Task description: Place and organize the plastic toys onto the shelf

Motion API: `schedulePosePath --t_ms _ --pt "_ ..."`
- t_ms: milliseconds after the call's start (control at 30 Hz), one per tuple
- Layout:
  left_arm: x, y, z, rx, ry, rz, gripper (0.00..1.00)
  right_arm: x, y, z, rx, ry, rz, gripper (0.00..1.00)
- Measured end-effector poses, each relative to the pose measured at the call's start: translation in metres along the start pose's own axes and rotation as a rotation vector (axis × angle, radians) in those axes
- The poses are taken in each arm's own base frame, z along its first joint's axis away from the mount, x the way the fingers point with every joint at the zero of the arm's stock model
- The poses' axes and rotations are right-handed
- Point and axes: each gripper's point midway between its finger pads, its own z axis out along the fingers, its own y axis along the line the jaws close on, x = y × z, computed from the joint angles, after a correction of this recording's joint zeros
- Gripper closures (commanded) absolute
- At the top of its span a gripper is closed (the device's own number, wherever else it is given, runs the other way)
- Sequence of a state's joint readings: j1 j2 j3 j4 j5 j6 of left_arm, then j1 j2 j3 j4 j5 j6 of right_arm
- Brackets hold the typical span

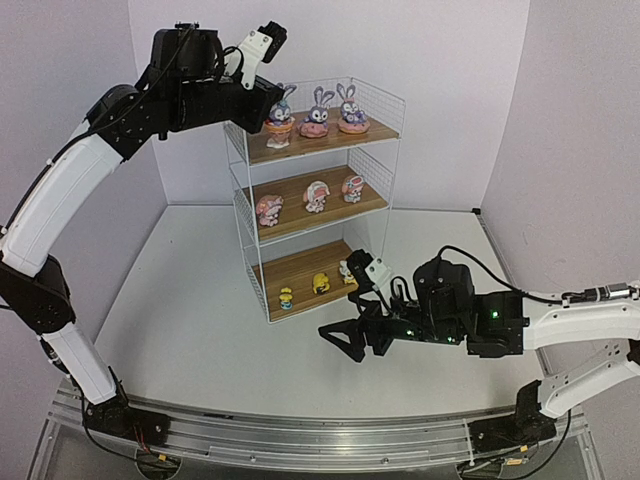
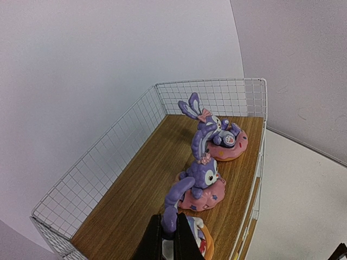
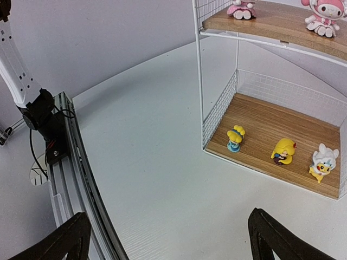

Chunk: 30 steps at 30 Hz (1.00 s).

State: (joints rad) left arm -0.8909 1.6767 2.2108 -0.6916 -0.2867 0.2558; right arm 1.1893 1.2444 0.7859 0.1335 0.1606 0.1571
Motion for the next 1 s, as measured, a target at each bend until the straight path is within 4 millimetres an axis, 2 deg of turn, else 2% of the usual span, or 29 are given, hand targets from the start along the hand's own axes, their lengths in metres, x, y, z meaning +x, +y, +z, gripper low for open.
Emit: schedulePosePath --t_ms 667,867,1000 --pt "0.008 0.017 -0.002 -0.053 0.020 -0.005 1.00 -0.004 0.001 0.000 -0.001 -0.007 -0.015 0.02" --pt "0.008 0.017 -0.002 -0.051 0.019 -0.009 0.78 -0.005 0.001 -0.001 -0.002 -0.010 -0.021 0.02" --pt "0.008 0.016 -0.002 -0.047 0.017 -0.018 0.72 -0.006 0.001 -0.001 -0.002 -0.011 -0.025 0.02"
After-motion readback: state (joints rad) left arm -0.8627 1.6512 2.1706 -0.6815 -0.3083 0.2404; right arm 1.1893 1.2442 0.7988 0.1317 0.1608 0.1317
